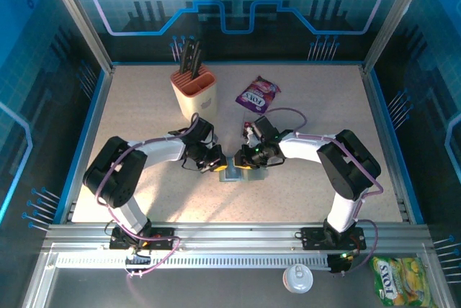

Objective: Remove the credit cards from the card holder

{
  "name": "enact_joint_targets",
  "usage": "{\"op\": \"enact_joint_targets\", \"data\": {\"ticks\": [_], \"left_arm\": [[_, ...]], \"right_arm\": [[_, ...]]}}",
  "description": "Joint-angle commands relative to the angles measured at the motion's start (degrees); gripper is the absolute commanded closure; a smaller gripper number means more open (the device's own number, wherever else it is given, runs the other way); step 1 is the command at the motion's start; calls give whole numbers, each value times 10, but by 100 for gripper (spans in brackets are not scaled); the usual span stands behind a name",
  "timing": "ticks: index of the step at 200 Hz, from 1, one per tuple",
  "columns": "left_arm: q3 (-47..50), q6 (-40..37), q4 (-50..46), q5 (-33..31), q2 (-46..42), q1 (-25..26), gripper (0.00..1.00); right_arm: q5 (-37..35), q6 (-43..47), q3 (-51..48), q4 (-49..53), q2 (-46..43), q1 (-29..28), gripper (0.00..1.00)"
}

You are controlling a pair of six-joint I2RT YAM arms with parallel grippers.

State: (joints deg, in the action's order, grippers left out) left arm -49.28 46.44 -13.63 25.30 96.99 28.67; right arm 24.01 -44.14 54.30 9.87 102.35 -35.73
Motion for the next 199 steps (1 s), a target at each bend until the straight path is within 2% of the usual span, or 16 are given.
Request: {"op": "enact_joint_targets", "data": {"ticks": [1,54,153,199], "left_arm": [[14,0,-9,-2,13,4,90],[19,-3,-23,-11,13,3,91],[21,-4,-25,-14,12,4,91],[3,-11,-35,-8,-3,4,89]], "right_arm": [[-6,-6,-10,-6,-2,-11,73],[-14,-6,-17,-8,1,-12,73],[-62,23,-4,55,-26,-12,73],[-53,23,-2,55,-37,-11,73]]}}
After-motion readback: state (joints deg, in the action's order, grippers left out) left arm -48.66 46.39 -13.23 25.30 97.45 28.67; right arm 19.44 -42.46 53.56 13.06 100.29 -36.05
